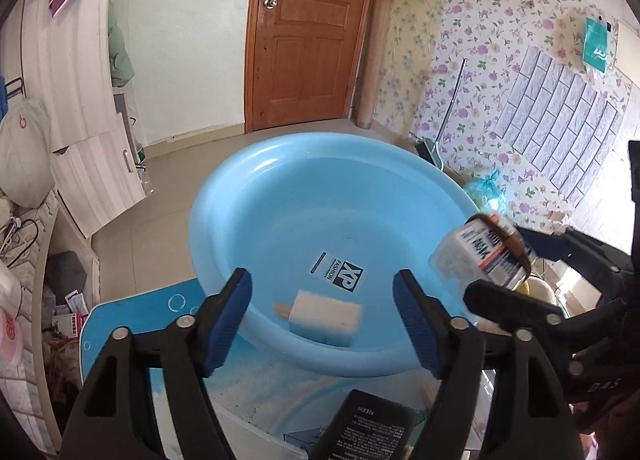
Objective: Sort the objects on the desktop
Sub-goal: 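Carry both items over the blue basin and open both grippers to drop them, then withdraw both grippers from the basin back over the table clutter, then grasp the clear plastic case with the left gripper while the right grasps the white hook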
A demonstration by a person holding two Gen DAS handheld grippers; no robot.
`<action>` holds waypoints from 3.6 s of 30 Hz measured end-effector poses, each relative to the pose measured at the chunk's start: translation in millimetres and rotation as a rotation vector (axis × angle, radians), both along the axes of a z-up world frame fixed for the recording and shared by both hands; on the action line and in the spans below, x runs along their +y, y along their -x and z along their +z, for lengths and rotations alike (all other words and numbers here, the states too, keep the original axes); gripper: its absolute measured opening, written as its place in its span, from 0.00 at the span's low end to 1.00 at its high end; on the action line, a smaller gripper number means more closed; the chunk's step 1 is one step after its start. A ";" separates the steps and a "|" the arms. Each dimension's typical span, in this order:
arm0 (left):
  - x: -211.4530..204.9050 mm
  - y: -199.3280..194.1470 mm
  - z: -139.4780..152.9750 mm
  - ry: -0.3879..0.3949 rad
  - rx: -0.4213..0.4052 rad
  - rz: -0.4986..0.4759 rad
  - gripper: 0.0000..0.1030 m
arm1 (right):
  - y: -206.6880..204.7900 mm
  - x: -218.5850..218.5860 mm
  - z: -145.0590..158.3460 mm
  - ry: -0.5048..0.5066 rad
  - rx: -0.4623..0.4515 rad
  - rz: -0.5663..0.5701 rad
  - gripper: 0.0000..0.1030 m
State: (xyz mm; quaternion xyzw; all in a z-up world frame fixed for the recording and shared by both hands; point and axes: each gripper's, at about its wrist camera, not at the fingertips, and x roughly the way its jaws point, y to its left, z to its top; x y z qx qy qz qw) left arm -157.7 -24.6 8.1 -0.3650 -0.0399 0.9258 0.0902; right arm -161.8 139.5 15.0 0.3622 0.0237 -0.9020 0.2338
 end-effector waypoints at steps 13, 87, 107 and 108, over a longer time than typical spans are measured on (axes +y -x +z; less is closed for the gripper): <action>-24.3 -56.0 -6.0 -0.002 -0.004 0.079 0.94 | -42.4 21.4 1.7 0.042 0.018 -0.052 0.82; -52.9 -78.1 -71.6 -0.025 -0.163 0.291 1.00 | -132.4 61.0 -72.9 -0.026 -0.176 -0.128 0.63; -48.4 -65.3 -90.3 0.063 -0.205 0.276 0.79 | -147.1 46.6 -82.1 -0.098 -0.228 -0.133 0.63; -49.1 -68.4 -90.0 0.062 -0.203 0.270 0.78 | -147.9 46.1 -81.6 -0.107 -0.221 -0.131 0.63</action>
